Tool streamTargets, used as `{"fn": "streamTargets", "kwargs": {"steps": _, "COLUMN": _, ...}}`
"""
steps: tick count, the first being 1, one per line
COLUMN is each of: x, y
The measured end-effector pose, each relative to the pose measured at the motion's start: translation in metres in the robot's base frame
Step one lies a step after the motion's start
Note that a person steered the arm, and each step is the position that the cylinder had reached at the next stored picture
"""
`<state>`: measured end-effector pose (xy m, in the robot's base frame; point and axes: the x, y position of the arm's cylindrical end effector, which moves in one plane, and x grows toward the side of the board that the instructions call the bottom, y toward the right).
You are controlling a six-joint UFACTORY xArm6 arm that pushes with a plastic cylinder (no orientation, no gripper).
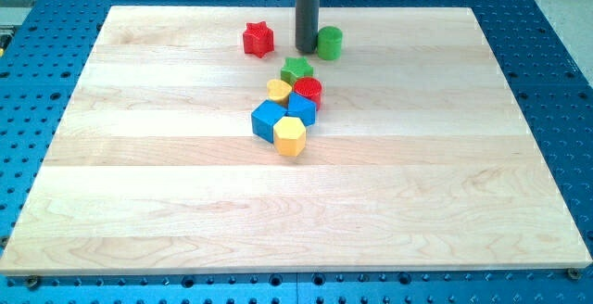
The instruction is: Move the red star towards the top left
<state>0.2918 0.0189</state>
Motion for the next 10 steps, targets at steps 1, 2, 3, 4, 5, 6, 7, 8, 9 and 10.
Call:
{"fn": "streamTargets", "kwargs": {"steps": 1, "x": 0.037, "y": -0.021}}
{"fn": "streamTargets", "kwargs": {"steps": 2, "x": 0.036, "y": -0.059}}
{"fn": "streamTargets", "kwargs": {"steps": 3, "x": 0.012, "y": -0.033}}
{"fn": "streamTargets", "kwargs": {"steps": 4, "x": -0.008, "y": -0.052}}
{"fn": "streamTargets", "kwargs": {"steps": 5, "x": -0.018, "y": -0.122}}
{"fn": "streamTargets", "kwargs": {"steps": 6, "x": -0.018, "y": -0.135}}
{"fn": "streamTargets", "kwargs": {"steps": 7, "x": -0.025, "y": -0.082}}
{"fn": "streamTargets", "kwargs": {"steps": 8, "x": -0.057, "y": -0.102}}
{"fn": "streamTargets", "kwargs": {"steps": 9, "x": -0.054, "y": -0.154}}
{"fn": "streamTargets", "kwargs": {"steps": 10, "x": -0.042, "y": -0.140}}
